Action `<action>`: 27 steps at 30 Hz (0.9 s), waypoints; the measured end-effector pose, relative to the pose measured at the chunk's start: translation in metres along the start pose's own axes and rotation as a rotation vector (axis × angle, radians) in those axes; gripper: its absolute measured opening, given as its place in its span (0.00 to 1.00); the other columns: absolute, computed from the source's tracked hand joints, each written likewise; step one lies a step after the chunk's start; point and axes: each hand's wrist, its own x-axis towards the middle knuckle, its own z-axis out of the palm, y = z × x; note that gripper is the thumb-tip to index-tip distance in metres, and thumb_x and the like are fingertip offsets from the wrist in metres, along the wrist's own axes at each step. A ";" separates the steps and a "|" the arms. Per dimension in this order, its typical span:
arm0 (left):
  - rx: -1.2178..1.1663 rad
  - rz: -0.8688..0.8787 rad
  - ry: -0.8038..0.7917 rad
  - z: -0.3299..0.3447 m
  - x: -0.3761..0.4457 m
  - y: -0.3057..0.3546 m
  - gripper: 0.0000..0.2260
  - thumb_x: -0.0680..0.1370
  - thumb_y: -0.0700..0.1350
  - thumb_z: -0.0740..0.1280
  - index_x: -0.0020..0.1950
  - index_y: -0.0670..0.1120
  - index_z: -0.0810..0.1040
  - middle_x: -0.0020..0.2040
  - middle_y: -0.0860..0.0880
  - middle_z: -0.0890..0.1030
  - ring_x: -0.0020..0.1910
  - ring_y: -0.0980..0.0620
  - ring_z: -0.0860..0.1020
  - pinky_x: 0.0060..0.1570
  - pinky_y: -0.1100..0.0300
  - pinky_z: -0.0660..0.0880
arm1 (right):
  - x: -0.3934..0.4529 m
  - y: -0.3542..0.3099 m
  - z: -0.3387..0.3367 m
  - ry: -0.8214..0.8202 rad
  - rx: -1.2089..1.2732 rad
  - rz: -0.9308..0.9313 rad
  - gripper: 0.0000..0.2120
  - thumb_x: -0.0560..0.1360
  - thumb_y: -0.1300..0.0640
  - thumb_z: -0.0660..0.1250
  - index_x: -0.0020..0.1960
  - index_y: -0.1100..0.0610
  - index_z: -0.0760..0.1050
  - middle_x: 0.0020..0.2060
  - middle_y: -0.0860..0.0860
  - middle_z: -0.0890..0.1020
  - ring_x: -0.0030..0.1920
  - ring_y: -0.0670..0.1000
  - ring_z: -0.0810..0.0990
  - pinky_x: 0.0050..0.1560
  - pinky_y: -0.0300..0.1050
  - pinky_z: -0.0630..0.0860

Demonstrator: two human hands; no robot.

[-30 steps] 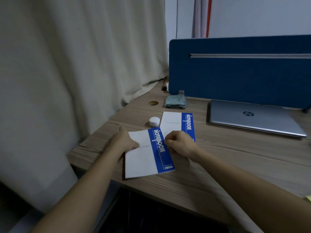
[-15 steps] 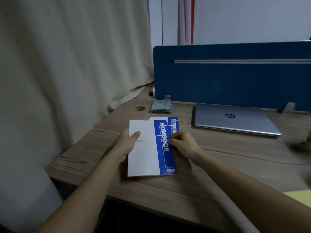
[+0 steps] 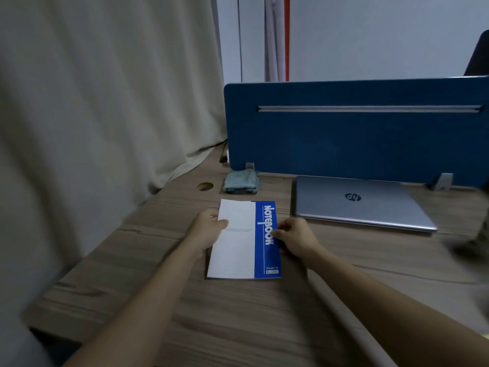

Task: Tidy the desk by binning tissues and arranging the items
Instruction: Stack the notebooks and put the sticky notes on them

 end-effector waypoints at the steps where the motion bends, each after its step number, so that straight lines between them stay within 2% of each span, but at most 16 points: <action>1: 0.036 0.000 -0.013 0.000 0.002 -0.002 0.08 0.77 0.44 0.68 0.54 0.46 0.82 0.49 0.47 0.85 0.50 0.43 0.83 0.55 0.46 0.79 | 0.005 0.000 0.002 0.007 -0.009 0.007 0.02 0.77 0.57 0.68 0.46 0.54 0.76 0.42 0.49 0.83 0.41 0.47 0.84 0.37 0.41 0.80; 5: 0.181 0.034 -0.028 0.000 0.012 -0.017 0.10 0.76 0.45 0.69 0.54 0.42 0.81 0.52 0.43 0.83 0.53 0.42 0.81 0.56 0.46 0.78 | 0.020 0.002 0.008 0.060 -0.126 0.005 0.07 0.77 0.56 0.68 0.40 0.52 0.77 0.41 0.49 0.83 0.40 0.48 0.83 0.46 0.49 0.81; 7: 0.279 0.059 -0.043 0.000 0.016 -0.025 0.13 0.77 0.46 0.68 0.58 0.40 0.80 0.56 0.42 0.81 0.55 0.45 0.79 0.58 0.49 0.77 | 0.026 0.004 0.010 0.107 -0.163 -0.010 0.06 0.77 0.56 0.68 0.41 0.53 0.78 0.42 0.50 0.84 0.39 0.45 0.81 0.41 0.45 0.80; 10: 0.329 0.045 -0.029 0.001 0.018 -0.030 0.20 0.77 0.47 0.68 0.68 0.45 0.76 0.65 0.46 0.78 0.62 0.48 0.77 0.61 0.56 0.73 | 0.033 0.006 0.015 0.165 -0.211 -0.036 0.04 0.77 0.56 0.67 0.47 0.55 0.80 0.48 0.52 0.85 0.37 0.42 0.78 0.32 0.36 0.72; 13: 0.339 0.060 -0.007 0.003 0.017 -0.029 0.25 0.77 0.50 0.70 0.73 0.47 0.71 0.68 0.47 0.76 0.62 0.50 0.76 0.55 0.62 0.68 | 0.036 0.005 0.020 0.222 -0.236 -0.045 0.08 0.78 0.55 0.66 0.54 0.56 0.80 0.52 0.52 0.84 0.38 0.43 0.76 0.31 0.34 0.69; 15: 0.367 0.070 -0.040 0.002 0.015 -0.029 0.29 0.75 0.54 0.71 0.74 0.49 0.69 0.69 0.48 0.76 0.58 0.53 0.74 0.53 0.61 0.68 | 0.039 0.005 0.024 0.262 -0.250 -0.052 0.08 0.78 0.55 0.66 0.54 0.56 0.80 0.51 0.52 0.84 0.39 0.44 0.76 0.31 0.35 0.68; 17: 0.406 0.074 -0.110 -0.001 0.013 -0.030 0.35 0.71 0.59 0.73 0.75 0.51 0.67 0.70 0.48 0.74 0.61 0.52 0.74 0.52 0.60 0.68 | 0.041 0.004 0.026 0.300 -0.268 -0.048 0.08 0.78 0.55 0.65 0.53 0.57 0.80 0.51 0.53 0.84 0.41 0.46 0.76 0.31 0.36 0.68; 20: 0.414 0.071 -0.218 -0.008 0.011 -0.031 0.45 0.64 0.62 0.78 0.77 0.52 0.63 0.74 0.47 0.70 0.64 0.53 0.71 0.55 0.59 0.67 | 0.044 0.001 0.030 0.361 -0.243 -0.025 0.05 0.77 0.57 0.64 0.50 0.55 0.77 0.51 0.54 0.84 0.46 0.51 0.79 0.41 0.44 0.73; 23: 0.440 0.082 -0.269 -0.011 0.010 -0.031 0.50 0.61 0.60 0.80 0.78 0.54 0.60 0.76 0.47 0.68 0.70 0.50 0.69 0.61 0.57 0.67 | 0.044 -0.002 0.035 0.387 -0.227 -0.007 0.01 0.78 0.56 0.63 0.47 0.53 0.73 0.52 0.54 0.83 0.50 0.54 0.80 0.43 0.46 0.73; 27: 0.419 0.088 -0.285 -0.011 0.011 -0.033 0.49 0.64 0.53 0.81 0.79 0.55 0.58 0.77 0.47 0.66 0.72 0.48 0.68 0.67 0.54 0.67 | 0.044 -0.006 0.033 0.324 -0.292 0.020 0.06 0.79 0.54 0.63 0.52 0.56 0.74 0.54 0.55 0.82 0.51 0.55 0.80 0.43 0.47 0.74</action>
